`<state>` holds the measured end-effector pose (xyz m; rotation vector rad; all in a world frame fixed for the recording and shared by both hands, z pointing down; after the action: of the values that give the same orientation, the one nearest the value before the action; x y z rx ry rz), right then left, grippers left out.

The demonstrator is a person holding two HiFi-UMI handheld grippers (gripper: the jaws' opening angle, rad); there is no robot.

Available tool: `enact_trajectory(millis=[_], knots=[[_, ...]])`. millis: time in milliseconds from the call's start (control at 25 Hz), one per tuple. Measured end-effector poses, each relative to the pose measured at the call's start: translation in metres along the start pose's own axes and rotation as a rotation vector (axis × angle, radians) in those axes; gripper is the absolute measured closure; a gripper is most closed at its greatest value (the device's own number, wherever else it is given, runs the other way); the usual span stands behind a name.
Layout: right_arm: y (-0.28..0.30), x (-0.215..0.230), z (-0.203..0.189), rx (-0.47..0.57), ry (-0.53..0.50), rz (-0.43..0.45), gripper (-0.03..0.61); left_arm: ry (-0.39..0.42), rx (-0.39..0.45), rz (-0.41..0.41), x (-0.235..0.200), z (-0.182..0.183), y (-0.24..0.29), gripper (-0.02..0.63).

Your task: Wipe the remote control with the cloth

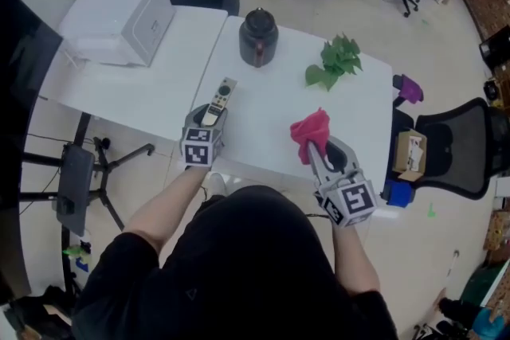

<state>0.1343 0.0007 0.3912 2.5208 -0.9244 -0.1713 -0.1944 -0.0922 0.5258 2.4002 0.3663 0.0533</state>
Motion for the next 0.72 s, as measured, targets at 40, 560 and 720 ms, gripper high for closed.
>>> enact_trajectory(millis=[40,560,720], knots=[[0.001,0.000,-0.007,-0.023,0.011,-0.006,0.489,-0.007,-0.034,0.030,-0.009,-0.009,0.009,0.403],[0.001,-0.014,-0.028,-0.136,0.037,-0.039,0.489,-0.018,-0.330,0.173,-0.049,-0.071,0.072,0.403],[0.000,-0.013,-0.027,-0.135,0.035,-0.049,0.489,-0.014,-0.395,0.175,-0.050,-0.077,0.081,0.403]])
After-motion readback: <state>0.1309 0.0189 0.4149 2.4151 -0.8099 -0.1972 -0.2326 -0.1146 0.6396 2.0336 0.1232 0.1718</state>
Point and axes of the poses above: the fingertips, and each gripper's own axes: y forward along the fingers, x to its right, z out of its top, the point moved 10 cm from there along -y, backward along the fingers, and after that the axes turned 12 degrees about -x, right-handed, at the moved point
